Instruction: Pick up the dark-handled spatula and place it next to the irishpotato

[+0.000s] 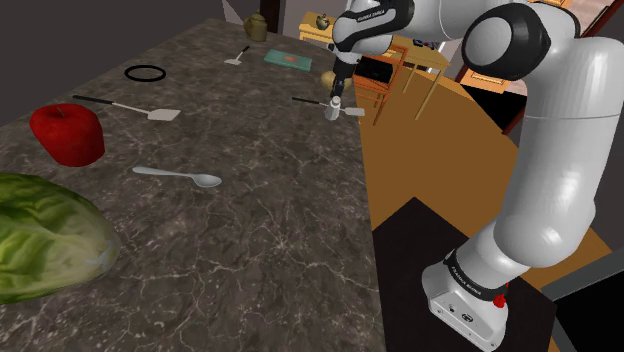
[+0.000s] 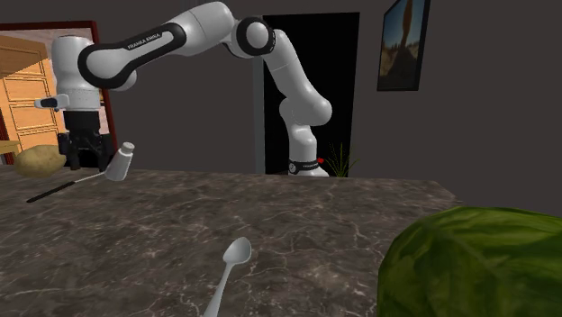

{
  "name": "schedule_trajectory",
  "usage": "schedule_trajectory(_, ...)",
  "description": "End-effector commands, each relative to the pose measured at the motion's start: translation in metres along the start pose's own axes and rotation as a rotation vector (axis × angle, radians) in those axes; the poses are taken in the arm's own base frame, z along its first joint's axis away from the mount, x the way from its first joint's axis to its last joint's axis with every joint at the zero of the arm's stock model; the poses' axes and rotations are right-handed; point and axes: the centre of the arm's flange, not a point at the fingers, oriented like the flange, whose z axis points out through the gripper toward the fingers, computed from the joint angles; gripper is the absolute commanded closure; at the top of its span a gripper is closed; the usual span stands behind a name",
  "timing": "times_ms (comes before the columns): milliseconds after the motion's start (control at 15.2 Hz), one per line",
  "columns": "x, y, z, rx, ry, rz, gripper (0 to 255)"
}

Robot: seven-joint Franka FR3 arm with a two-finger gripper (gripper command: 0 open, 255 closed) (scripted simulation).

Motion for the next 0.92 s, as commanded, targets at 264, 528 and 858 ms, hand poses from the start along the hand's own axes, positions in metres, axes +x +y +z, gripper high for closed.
schedule_trajectory(264,0.001,-0.002,-0.039,0.003,-0.002,-0.001,0)
schedule_trajectory(528,0.001,-0.002,-0.05,0.003,-0.002,-0.001,0)
schedule_trajectory(858,0.001,-0.002,-0.05,0.003,-0.002,-0.001,0)
